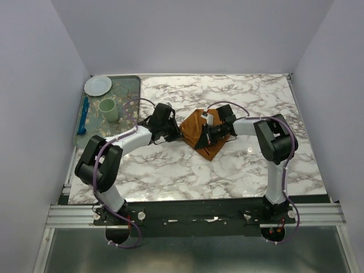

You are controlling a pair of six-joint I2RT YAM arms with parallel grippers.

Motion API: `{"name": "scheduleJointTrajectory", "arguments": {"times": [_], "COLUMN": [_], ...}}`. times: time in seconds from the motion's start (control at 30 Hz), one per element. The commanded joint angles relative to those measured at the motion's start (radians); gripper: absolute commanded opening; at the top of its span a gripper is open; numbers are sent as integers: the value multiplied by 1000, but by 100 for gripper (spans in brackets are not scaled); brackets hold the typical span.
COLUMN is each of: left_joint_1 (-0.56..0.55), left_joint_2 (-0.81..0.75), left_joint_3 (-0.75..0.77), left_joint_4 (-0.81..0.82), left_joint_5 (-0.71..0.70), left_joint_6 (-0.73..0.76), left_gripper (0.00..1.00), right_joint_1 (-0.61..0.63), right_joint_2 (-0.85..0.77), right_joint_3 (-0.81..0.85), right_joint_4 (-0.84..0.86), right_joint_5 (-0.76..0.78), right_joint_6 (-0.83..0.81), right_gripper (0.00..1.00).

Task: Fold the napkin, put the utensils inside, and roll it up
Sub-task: Roll the napkin with the utensil

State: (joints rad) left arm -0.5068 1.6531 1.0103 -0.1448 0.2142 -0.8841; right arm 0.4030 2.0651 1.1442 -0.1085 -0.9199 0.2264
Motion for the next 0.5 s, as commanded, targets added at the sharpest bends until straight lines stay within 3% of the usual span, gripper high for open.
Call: {"name": "scheduleJointTrajectory", "arguments": {"times": [0.0, 0.47], "left_joint_1": [-45, -55], "left_joint_2": [57, 204], "left_joint_3": [-36, -4], "left_joint_4": [140, 249], "left_joint_5": [30, 50], "left_joint_6": [-32, -92], "left_gripper": [4, 0], "right_joint_1": [-23, -30], "right_joint_2": [69, 52], "right_joint_3": [-14, -28], "right_joint_4": [-54, -54], "right_joint_5": [4, 33], "right_joint_6": [24, 30], "right_gripper": [1, 1]}}
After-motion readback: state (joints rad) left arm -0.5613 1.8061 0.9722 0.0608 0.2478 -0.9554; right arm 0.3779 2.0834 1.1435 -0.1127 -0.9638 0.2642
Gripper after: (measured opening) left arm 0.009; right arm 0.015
